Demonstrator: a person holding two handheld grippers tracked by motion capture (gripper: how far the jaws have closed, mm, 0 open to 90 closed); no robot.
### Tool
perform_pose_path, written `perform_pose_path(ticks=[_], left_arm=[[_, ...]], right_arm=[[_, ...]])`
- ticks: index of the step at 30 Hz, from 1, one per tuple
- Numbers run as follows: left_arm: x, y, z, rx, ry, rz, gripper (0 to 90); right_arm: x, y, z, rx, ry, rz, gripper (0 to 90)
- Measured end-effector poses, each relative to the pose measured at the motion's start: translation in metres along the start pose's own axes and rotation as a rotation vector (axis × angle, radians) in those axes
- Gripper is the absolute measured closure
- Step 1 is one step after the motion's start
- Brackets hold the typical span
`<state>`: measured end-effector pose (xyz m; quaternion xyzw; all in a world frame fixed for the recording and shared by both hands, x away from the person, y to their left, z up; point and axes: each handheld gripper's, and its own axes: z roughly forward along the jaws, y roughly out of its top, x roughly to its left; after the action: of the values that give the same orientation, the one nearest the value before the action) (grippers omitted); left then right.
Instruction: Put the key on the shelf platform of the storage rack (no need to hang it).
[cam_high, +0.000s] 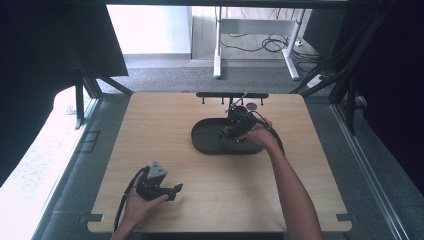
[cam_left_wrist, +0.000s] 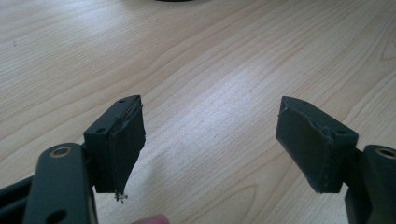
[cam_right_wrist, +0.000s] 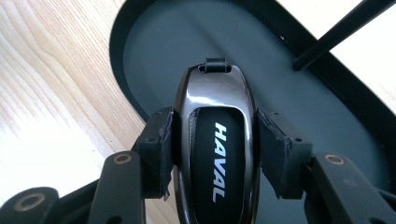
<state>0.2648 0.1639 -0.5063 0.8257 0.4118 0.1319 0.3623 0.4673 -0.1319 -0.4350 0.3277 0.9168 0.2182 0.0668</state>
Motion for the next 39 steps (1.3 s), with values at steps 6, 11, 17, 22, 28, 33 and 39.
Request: perform_pose_path(ticks=[6, 11, 17, 22, 28, 33, 39], left_arm=[[0.0, 0.0, 0.001, 0.004, -0.003, 0.005, 24.2], [0.0, 0.0, 0.001, 0.006, -0.004, 0.007, 24.2], [-0.001, 0.0, 0.002, 0.01, -0.004, 0.01, 24.2], [0.0, -0.001, 0.002, 0.01, -0.003, 0.008, 24.1], [-0.002, -0.001, 0.005, 0.019, -0.006, 0.016, 24.2], [-0.003, -0.001, 0.005, 0.023, -0.006, 0.017, 24.1], [-0.003, -0.001, 0.006, 0.026, -0.007, 0.02, 24.1]], right_arm=[[-0.002, -0.002, 0.011, 0.019, -0.011, -0.01, 49.3], [-0.002, -0.001, 0.018, 0.033, -0.017, -0.016, 49.2], [-0.003, 0.0, 0.023, 0.041, -0.028, -0.028, 49.2], [-0.006, -0.003, 0.028, 0.06, -0.051, -0.03, 49.2], [-0.012, -0.01, 0.033, 0.064, -0.059, -0.022, 49.2], [-0.016, -0.014, 0.038, 0.07, -0.069, -0.011, 49.2], [-0.018, -0.017, 0.042, 0.091, -0.098, -0.029, 49.1]])
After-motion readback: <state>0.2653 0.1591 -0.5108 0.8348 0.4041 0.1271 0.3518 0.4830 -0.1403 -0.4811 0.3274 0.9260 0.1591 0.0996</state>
